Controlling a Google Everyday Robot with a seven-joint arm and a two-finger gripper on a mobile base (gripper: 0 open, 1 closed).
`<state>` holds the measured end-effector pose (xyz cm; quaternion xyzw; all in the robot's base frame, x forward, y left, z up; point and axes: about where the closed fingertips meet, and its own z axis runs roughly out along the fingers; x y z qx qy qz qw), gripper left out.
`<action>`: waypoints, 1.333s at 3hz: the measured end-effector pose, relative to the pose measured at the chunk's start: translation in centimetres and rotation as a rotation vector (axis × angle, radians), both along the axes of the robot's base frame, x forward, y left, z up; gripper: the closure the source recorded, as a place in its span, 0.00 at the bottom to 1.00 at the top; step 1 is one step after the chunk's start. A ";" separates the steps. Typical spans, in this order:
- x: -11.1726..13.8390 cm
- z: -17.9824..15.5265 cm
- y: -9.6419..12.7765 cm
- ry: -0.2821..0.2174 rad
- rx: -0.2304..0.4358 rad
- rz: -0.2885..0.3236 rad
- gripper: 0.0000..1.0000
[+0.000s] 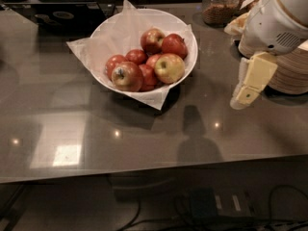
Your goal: Pick apple from white bowl
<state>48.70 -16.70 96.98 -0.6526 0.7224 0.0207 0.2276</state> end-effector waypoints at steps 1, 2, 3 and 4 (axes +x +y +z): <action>1.4 -0.9 3.1 0.035 0.090 0.134 0.00; 2.5 -1.6 4.9 0.072 0.163 0.221 0.00; 3.2 -2.3 5.9 0.059 0.160 0.210 0.00; 3.8 -2.3 6.7 0.036 0.146 0.194 0.12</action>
Offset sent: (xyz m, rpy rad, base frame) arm 0.0348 0.0643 -0.0246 0.2399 0.1239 0.3212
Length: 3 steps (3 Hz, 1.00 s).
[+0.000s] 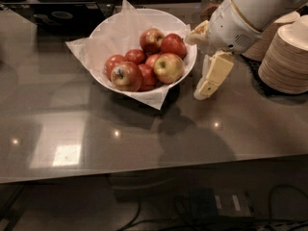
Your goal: Pick apple from white bowl
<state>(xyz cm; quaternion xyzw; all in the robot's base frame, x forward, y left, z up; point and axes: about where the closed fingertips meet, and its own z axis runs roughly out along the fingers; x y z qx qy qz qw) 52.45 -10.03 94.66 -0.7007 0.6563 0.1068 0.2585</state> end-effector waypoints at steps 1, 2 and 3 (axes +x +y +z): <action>0.5 0.1 0.6 -0.022 -0.002 -0.008 0.28; 1.1 0.4 1.0 -0.047 0.003 -0.017 0.25; 2.0 0.7 1.5 -0.081 0.019 -0.029 0.20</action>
Offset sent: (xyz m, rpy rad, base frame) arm 0.0184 0.0111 0.0066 0.0095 -0.0731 -0.0320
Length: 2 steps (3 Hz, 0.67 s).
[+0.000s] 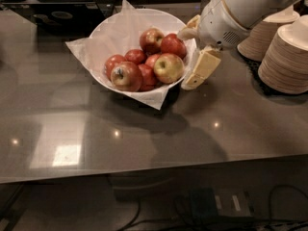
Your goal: Pick apple from white bowl
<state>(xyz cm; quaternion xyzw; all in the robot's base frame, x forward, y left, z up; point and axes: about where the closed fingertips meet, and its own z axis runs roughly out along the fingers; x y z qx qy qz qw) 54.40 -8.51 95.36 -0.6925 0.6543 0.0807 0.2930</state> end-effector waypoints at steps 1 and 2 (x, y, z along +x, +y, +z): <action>0.7 0.3 0.5 -0.027 0.024 -0.023 0.25; 1.3 0.8 1.5 -0.059 0.066 -0.077 0.40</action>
Offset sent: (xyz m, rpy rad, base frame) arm 0.0228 0.0225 0.0144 0.1197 -0.0962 -0.1511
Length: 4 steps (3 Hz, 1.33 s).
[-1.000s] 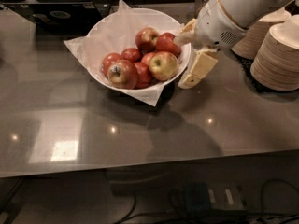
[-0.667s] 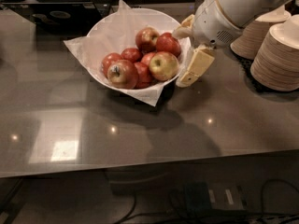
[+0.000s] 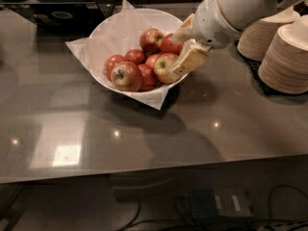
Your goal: Pick apple from white bowl
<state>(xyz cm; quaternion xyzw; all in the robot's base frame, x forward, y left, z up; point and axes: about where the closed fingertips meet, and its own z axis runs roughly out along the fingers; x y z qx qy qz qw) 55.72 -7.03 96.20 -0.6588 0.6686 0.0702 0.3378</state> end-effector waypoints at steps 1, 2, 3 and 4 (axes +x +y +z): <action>0.3 0.3 0.5 -0.017 0.016 -0.038 0.40; 0.5 0.0 0.5 -0.019 0.018 -0.069 0.33; 0.9 -1.9 0.4 0.001 0.010 -0.102 0.34; 1.4 -2.9 0.3 0.003 -0.003 -0.128 0.34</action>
Offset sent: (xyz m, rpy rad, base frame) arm 0.0100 0.0011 -0.0049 0.0226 -0.0201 -0.1129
